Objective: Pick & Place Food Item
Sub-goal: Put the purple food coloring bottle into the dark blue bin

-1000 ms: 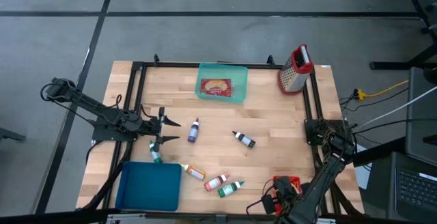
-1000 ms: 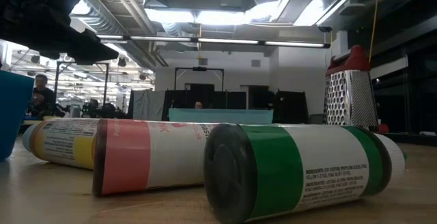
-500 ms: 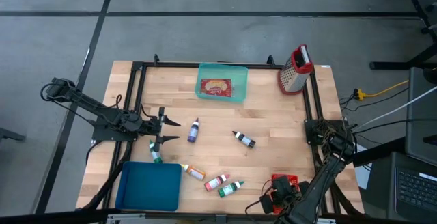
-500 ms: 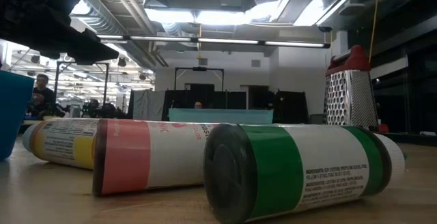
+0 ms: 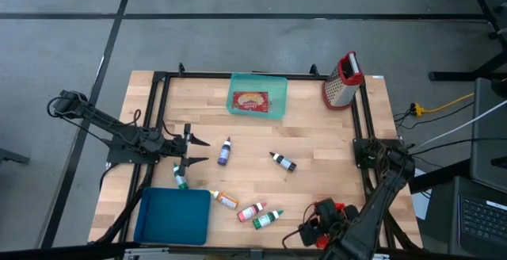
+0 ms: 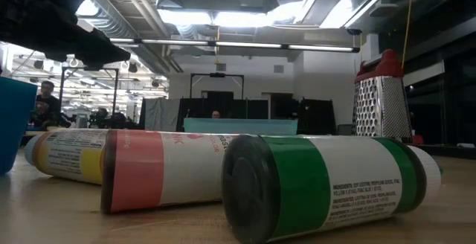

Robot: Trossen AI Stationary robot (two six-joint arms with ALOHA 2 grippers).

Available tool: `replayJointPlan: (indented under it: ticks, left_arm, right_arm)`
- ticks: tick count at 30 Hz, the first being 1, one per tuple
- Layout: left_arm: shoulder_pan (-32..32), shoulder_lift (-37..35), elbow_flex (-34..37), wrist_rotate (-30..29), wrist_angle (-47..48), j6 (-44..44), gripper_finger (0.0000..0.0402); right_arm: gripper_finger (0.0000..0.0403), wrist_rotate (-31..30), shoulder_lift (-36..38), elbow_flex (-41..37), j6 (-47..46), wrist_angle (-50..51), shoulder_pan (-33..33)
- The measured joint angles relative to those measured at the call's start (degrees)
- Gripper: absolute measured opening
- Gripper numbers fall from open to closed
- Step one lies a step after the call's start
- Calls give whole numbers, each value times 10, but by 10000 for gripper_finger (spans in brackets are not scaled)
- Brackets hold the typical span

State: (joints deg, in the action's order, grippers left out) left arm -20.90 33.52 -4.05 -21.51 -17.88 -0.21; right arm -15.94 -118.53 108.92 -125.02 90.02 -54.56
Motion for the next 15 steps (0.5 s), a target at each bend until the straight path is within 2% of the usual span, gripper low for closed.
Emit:
replayJointPlan:
  ticks: [5,10,12,15]
  left_arm:
    - [0,0,-1,1,-30,16,226]
    - [2,0,-18,0,-38,28,226]
    - [11,0,-27,-28,-32,-4,226]
    - [44,0,-42,-98,15,-103,226]
  right_arm:
    - [185,-113,19,0,42,0,20]
    - [185,-219,29,0,136,0,58]
    - [185,-267,32,0,179,0,79]
    - [185,-333,33,0,248,0,114]
